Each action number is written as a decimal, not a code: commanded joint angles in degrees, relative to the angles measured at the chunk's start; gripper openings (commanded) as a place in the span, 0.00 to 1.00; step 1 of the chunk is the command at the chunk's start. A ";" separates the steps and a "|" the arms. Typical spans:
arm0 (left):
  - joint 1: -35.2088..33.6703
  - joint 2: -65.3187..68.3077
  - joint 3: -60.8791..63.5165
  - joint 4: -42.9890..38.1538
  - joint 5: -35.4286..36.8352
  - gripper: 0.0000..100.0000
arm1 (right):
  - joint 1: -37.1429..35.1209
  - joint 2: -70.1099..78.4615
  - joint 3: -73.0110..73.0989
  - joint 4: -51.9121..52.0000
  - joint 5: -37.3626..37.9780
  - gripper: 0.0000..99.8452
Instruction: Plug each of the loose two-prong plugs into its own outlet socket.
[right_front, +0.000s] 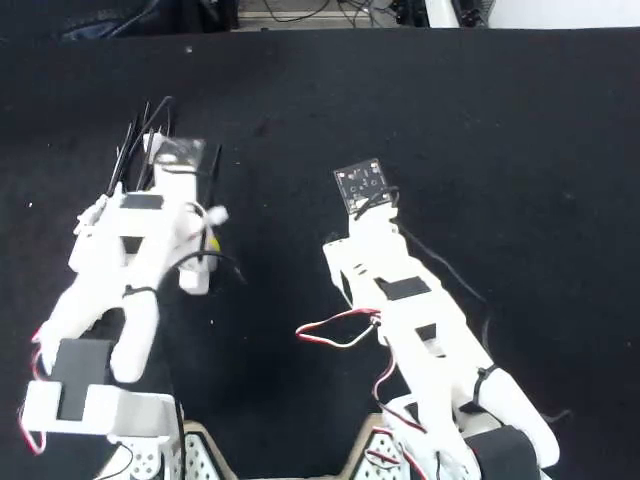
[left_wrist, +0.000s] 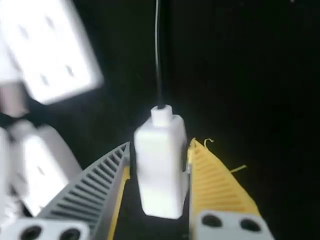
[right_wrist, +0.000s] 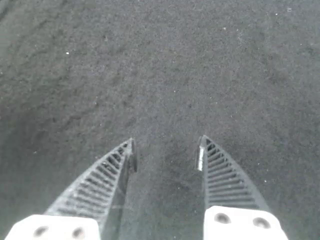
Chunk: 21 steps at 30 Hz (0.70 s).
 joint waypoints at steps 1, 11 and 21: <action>7.08 -0.26 -0.57 3.69 0.26 0.18 | 0.97 0.48 -3.30 -1.41 -0.53 0.19; 9.36 -0.35 -12.62 20.57 0.18 0.18 | 1.14 0.48 -3.47 -1.41 -0.53 0.19; 6.55 -4.92 -15.69 24.35 0.00 0.18 | 1.05 0.48 -3.47 -1.49 -0.53 0.19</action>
